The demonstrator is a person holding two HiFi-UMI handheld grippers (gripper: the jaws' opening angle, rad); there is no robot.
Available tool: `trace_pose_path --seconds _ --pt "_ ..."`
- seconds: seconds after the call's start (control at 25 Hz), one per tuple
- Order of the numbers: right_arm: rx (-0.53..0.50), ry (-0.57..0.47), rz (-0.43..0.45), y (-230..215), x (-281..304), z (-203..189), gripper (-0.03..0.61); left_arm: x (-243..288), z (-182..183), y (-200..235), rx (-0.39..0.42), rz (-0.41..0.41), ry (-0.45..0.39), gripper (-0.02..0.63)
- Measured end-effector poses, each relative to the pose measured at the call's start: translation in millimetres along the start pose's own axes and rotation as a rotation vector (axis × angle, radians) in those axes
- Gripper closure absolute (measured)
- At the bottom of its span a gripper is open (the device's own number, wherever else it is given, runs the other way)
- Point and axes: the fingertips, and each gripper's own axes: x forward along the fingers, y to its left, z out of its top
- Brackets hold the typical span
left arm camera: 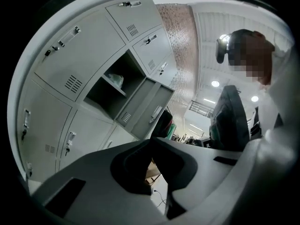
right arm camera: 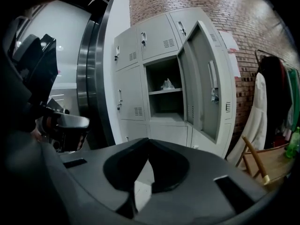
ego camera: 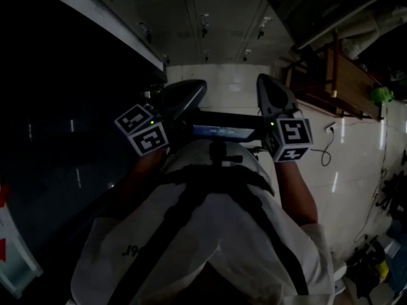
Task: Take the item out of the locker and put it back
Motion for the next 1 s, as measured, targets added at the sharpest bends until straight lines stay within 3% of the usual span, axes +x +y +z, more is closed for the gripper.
trace_pose_path --seconds 0.52,1.0 --pt "0.000 0.003 0.073 -3.5 -82.8 -42.8 0.578 -1.8 -70.0 -86.6 -0.008 0.050 -0.019 0.612" --pt "0.008 -0.025 0.071 4.4 -109.1 -43.9 0.578 -15.1 -80.1 -113.4 0.018 0.043 -0.019 0.612"
